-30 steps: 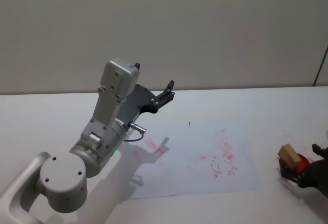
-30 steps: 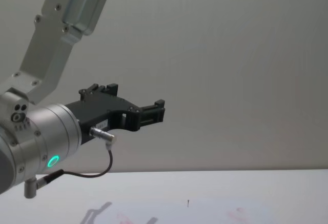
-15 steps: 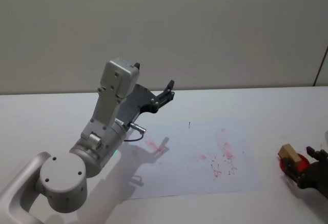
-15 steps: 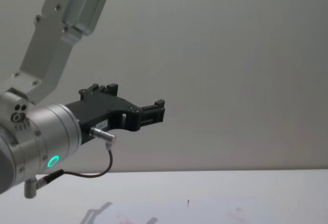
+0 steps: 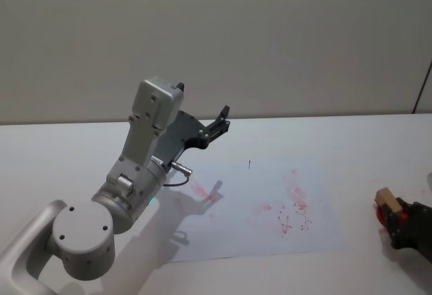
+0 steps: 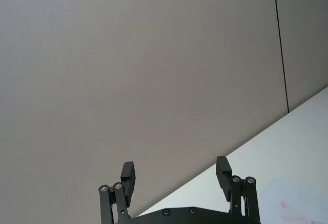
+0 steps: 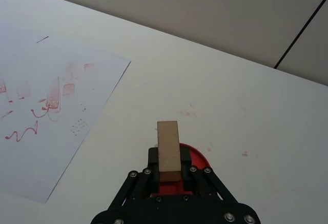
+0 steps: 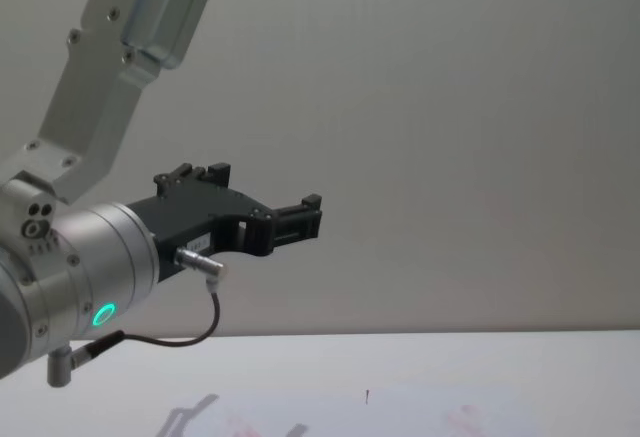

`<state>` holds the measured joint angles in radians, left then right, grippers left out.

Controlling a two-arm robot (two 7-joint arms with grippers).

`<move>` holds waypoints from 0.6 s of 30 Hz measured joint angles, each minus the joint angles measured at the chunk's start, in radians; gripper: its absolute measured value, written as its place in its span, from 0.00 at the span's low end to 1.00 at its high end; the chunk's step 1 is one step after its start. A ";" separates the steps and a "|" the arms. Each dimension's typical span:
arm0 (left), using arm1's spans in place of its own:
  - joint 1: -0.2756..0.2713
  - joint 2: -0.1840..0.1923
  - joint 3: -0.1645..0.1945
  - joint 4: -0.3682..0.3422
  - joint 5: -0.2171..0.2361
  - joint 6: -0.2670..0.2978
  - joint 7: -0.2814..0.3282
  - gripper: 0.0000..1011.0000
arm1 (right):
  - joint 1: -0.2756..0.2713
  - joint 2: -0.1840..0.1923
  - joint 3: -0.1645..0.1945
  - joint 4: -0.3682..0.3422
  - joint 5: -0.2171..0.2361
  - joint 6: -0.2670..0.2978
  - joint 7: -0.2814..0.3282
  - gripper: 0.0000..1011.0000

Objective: Use the one hand to pick up the stamp and affix it onto the A4 paper.

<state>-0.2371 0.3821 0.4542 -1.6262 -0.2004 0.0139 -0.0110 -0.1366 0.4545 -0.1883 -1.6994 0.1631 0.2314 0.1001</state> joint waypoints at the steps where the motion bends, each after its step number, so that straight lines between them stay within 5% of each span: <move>1: 0.000 0.000 0.000 0.000 0.000 0.000 0.000 0.99 | 0.000 0.000 0.000 0.000 0.000 0.000 0.000 0.23; 18: 0.000 0.000 0.000 0.000 0.000 0.000 0.000 0.99 | -0.009 -0.003 -0.005 -0.050 0.015 -0.061 0.061 0.21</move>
<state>-0.2371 0.3822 0.4542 -1.6262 -0.2004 0.0138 -0.0110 -0.1456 0.4513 -0.1932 -1.7491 0.1780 0.1704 0.1615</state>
